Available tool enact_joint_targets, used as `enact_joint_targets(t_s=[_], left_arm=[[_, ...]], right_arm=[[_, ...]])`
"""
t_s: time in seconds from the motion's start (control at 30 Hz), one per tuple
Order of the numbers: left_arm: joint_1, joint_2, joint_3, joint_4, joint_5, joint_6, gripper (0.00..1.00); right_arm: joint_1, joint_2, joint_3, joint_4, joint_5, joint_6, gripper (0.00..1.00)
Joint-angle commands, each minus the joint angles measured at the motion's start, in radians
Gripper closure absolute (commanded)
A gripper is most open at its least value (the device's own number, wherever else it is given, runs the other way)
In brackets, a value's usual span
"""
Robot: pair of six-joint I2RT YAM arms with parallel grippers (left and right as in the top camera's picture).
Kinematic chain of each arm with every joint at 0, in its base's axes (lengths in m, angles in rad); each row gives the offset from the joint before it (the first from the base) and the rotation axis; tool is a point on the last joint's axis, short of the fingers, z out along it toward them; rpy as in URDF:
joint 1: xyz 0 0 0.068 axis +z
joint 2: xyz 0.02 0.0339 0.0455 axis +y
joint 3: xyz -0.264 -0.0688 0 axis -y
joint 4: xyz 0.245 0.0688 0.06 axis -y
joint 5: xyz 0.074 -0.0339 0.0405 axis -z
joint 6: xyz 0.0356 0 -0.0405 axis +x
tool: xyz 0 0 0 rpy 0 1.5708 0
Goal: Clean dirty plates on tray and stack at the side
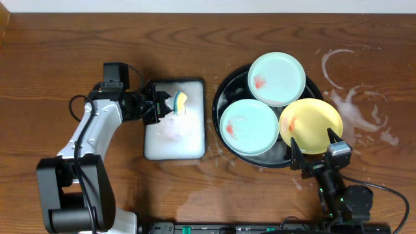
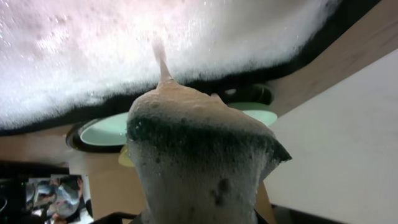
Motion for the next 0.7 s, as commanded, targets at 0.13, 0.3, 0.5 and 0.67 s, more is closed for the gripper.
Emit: enact_joint_targets(t_s=[0.13, 0.3, 0.5, 0.67], left_arm=[[-0.043, -0.009, 0.003, -0.053, -0.333, 0.497, 0.93], [-0.089, -0.009, 0.003, -0.022, -0.438, 0.901, 0.92], [-0.091, -0.027, 0.025, 0.003, -0.408, 1.165, 0.93], [-0.092, -0.147, 0.055, 0.056, -0.409, 1.373, 0.92]], right_arm=[[-0.007, -0.005, -0.001, -0.005, -0.005, 0.013, 0.01], [-0.007, -0.005, -0.001, -0.005, -0.005, 0.013, 0.01], [-0.007, -0.005, -0.001, -0.005, -0.005, 0.013, 0.01], [-0.007, -0.005, -0.001, -0.005, -0.005, 0.013, 0.01]])
